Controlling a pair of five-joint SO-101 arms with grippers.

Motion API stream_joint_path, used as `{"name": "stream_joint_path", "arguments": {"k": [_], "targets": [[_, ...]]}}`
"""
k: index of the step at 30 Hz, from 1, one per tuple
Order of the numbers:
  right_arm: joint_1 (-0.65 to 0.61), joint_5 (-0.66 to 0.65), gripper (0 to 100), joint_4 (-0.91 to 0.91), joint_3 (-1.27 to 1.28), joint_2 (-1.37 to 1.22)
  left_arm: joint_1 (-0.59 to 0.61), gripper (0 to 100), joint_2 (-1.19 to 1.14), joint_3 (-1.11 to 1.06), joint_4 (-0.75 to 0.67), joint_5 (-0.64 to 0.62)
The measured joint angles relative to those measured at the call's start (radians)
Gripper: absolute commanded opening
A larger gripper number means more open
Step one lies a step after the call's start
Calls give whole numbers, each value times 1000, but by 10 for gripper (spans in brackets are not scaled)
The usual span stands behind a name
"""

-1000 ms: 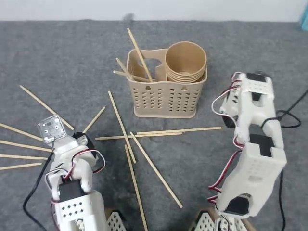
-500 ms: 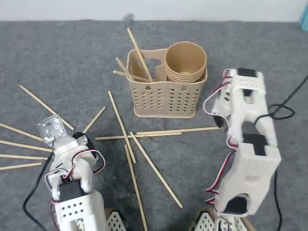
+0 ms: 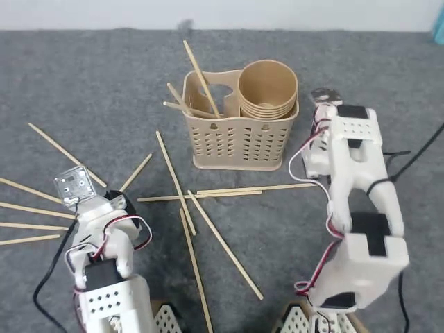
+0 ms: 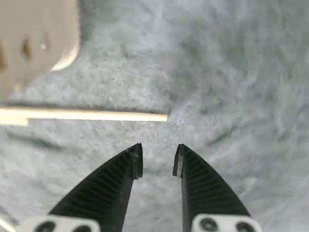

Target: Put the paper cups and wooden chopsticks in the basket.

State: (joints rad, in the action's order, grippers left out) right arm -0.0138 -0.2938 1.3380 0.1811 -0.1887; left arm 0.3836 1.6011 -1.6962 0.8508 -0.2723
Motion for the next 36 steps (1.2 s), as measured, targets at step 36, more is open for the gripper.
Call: {"name": "stream_joint_path", "arguments": {"k": [36], "targets": [[-51, 911, 131, -203, 206, 89, 0, 12, 0, 0, 0, 0]]}}
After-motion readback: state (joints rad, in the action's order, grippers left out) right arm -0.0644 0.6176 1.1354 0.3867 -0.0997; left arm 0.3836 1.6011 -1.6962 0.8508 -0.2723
